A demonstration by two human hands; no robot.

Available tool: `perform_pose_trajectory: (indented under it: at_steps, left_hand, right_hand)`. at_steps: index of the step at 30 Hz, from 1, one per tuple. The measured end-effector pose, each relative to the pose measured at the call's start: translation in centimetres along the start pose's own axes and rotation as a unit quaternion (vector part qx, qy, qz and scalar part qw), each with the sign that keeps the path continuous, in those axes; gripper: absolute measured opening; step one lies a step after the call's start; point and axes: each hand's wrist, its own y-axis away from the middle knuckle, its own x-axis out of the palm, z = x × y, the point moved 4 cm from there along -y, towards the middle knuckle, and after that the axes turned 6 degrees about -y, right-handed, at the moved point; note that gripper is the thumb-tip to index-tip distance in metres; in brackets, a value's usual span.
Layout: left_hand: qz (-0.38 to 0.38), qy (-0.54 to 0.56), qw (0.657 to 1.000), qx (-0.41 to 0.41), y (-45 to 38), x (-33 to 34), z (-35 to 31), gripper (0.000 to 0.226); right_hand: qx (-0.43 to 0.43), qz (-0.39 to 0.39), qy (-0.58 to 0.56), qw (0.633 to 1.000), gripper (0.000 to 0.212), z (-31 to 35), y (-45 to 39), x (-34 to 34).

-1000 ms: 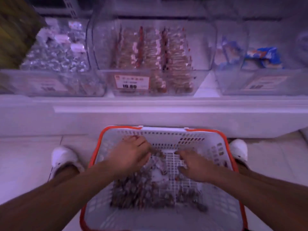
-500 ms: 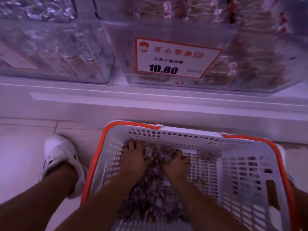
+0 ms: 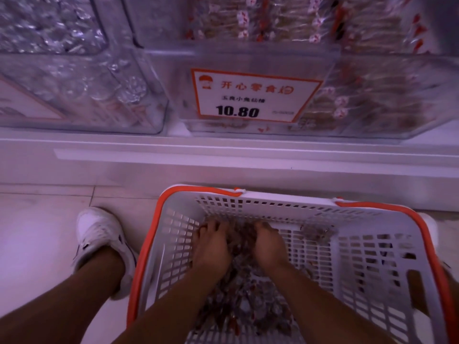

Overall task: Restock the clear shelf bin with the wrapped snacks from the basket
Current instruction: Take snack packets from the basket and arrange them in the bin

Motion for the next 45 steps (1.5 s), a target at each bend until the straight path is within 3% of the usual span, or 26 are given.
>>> perform_pose_trajectory:
  at_steps: [2, 4, 7, 9, 11, 13, 15, 17, 19, 21, 24, 27, 31, 32, 34, 36, 38, 39, 42, 45]
  left_hand:
    - [-0.015, -0.008, 0.999, 0.049, 0.5, 0.1, -0.2, 0.036]
    - [-0.029, 0.075, 0.996, 0.033, 0.8, 0.0, 0.2, 0.029]
    - [-0.028, 0.296, 0.953, -0.055, 1.2, -1.5, 0.6, 0.031]
    - [-0.009, 0.378, 0.923, -0.065, 1.5, -3.3, 0.2, 0.035]
    - [0.031, 0.429, 0.901, -0.062, 2.2, -6.0, -0.9, 0.027]
    - [0.081, 0.547, 0.830, -0.073, 3.5, -9.4, -2.6, 0.017]
    - [0.107, 0.651, 0.750, -0.056, 5.6, -13.7, -5.2, 0.027]
    - [0.106, 0.701, 0.703, -0.051, 8.2, -18.1, -7.6, 0.037]
    - [0.074, 0.723, 0.683, -0.066, 11.0, -21.6, -9.1, 0.036]
    - [0.022, 0.723, 0.687, -0.074, 13.5, -24.0, -9.6, 0.031]
    - [0.019, 0.713, 0.698, -0.058, 16.7, -26.1, -10.4, 0.048]
    - [-0.061, 0.603, 0.794, -0.042, 17.8, -26.0, -10.4, 0.053]
    - [-0.119, 0.510, 0.852, 0.018, 18.0, -26.2, -11.3, 0.043]
    - [-0.110, 0.529, 0.842, 0.015, 18.0, -26.7, -11.4, 0.047]
    - [-0.037, 0.609, 0.792, 0.005, 18.2, -27.7, -11.2, 0.056]
    - [0.079, 0.688, 0.720, 0.031, 18.7, -28.9, -10.7, 0.063]
    - [0.144, 0.746, 0.647, 0.064, 19.3, -30.5, -10.0, 0.068]
    - [0.147, 0.757, 0.631, 0.087, 19.4, -31.2, -9.7, 0.069]
    - [0.113, 0.747, 0.643, 0.125, 20.0, -32.4, -9.1, 0.060]
    - [0.066, 0.756, 0.639, 0.122, 20.0, -32.8, -8.3, 0.046]
  right_hand:
    - [0.026, 0.008, -0.070, 0.997, 0.027, -0.1, -0.2, -0.6]
    - [0.092, 0.030, -0.203, 0.974, 0.023, -0.7, -0.1, -1.4]
    - [0.211, 0.082, -0.449, 0.864, 0.017, -1.3, 2.0, -3.8]
    - [0.218, 0.125, -0.554, 0.794, 0.012, -0.2, 3.6, -6.3]
    - [0.184, 0.156, -0.608, 0.756, 0.017, 2.1, 4.9, -9.6]
    - [0.135, 0.174, -0.628, 0.746, 0.021, 5.3, 6.3, -13.2]
    - [0.083, 0.169, -0.621, 0.761, 0.027, 8.4, 8.2, -16.7]
    - [0.030, 0.144, -0.614, 0.776, 0.030, 11.0, 10.7, -19.6]
    - [0.000, 0.109, -0.618, 0.779, 0.026, 13.1, 13.5, -21.9]
    - [-0.025, 0.059, -0.599, 0.798, 0.024, 14.5, 16.0, -23.8]
    - [-0.054, -0.017, -0.546, 0.836, 0.026, 15.7, 18.7, -25.6]
    - [-0.082, -0.019, -0.499, 0.862, 0.029, 16.8, 20.6, -25.5]
    - [-0.096, -0.014, -0.474, 0.875, 0.022, 17.2, 21.8, -24.8]
    - [-0.098, -0.037, -0.470, 0.876, 0.030, 17.2, 21.8, -25.2]
    - [-0.145, -0.122, -0.402, 0.896, 0.066, 17.1, 22.0, -26.8]
    - [-0.287, -0.217, -0.242, 0.901, 0.086, 17.9, 22.9, -29.2]
    - [-0.424, -0.280, -0.049, 0.860, 0.095, 18.6, 23.4, -30.4]
    - [-0.473, -0.299, 0.026, 0.828, 0.098, 19.0, 23.5, -30.8]
    - [-0.543, -0.333, 0.106, 0.764, 0.094, 20.2, 23.7, -31.1]
    - [-0.553, -0.325, 0.089, 0.762, 0.094, 21.0, 23.8, -31.2]
